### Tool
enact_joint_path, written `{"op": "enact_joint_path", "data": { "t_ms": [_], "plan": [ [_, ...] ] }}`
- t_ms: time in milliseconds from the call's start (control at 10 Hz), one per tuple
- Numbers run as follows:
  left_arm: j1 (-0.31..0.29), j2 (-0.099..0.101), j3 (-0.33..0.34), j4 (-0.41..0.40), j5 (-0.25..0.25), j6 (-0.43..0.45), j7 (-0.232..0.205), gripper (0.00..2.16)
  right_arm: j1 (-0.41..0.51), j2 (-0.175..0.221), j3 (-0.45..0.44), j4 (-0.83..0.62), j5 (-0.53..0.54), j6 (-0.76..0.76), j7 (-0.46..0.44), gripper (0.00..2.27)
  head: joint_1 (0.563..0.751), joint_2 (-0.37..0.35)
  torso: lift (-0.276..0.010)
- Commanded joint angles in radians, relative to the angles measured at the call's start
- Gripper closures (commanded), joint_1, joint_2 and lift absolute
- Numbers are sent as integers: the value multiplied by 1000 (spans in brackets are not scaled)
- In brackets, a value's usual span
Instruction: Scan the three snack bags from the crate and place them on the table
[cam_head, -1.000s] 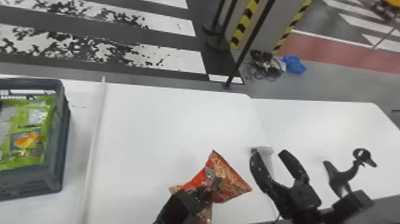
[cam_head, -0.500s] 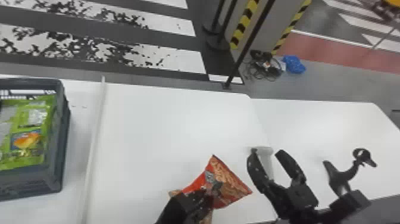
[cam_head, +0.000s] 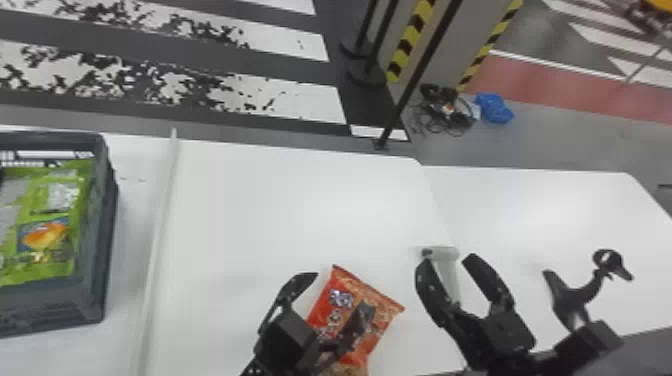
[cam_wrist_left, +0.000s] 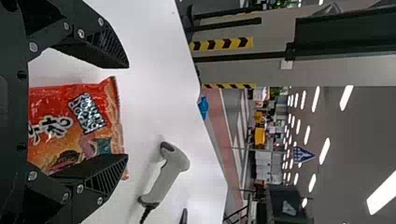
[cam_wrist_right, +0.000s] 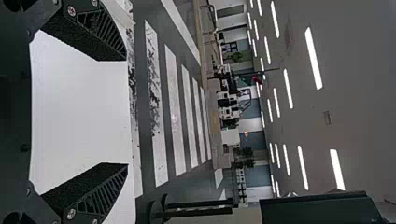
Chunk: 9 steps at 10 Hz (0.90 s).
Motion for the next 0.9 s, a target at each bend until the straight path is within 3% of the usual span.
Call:
{"op": "enact_joint_path", "data": {
  "t_ms": [0,200,300,400,600,800],
  "plan": [
    [39,15,46,-63,0,-54,20,66,2,0,-4,4,-2,0,2,124,695,-350,-37],
    [115,43,169,-154,32,-161,23,66,3,0,-1,11,-2,0,7,124,695,-350,-37],
    [148,69,224,-203,75,-210,22,66,2,0,1,16,-2,-3,8,124,695,-350,-37],
    [192,83,292,-258,107,-259,19,66,2,0,4,20,-1,-3,8,124,695,-350,-37],
    [280,84,421,-369,191,-296,17,66,2,0,16,33,2,-3,16,127,695,-350,-37],
    [364,77,502,-470,270,-281,20,66,-3,-3,47,62,36,-3,16,127,695,-350,-37]
  ]
}}
